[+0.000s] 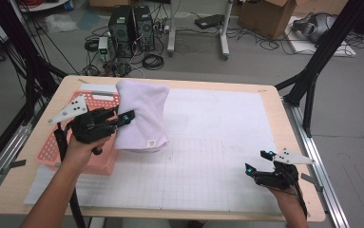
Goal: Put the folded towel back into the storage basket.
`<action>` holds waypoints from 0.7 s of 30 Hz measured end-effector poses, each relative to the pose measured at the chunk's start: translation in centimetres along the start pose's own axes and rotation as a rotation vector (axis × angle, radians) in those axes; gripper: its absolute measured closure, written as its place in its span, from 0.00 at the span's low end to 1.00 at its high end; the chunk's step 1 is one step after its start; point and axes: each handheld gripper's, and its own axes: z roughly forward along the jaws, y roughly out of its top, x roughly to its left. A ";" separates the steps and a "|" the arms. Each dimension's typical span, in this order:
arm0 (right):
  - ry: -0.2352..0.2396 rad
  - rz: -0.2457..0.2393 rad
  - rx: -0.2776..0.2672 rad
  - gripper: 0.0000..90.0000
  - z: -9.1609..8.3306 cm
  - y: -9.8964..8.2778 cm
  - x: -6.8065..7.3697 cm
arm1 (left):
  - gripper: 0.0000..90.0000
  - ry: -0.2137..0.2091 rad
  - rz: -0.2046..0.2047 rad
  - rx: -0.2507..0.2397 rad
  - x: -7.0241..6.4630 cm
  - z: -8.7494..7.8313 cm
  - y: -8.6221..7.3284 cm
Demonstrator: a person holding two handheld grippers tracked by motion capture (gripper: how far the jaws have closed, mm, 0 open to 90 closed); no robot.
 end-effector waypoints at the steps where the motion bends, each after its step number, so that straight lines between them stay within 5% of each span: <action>1: 0.000 -0.001 0.002 0.21 0.0 0.0 0.0 | 0.80 -0.001 0.003 0.004 0.1 -0.2 0.2; 21: -0.010 0.005 0.003 0.21 0.1 0.0 -0.1 | 0.80 0.062 0.002 -0.045 3.2 -7.5 3.7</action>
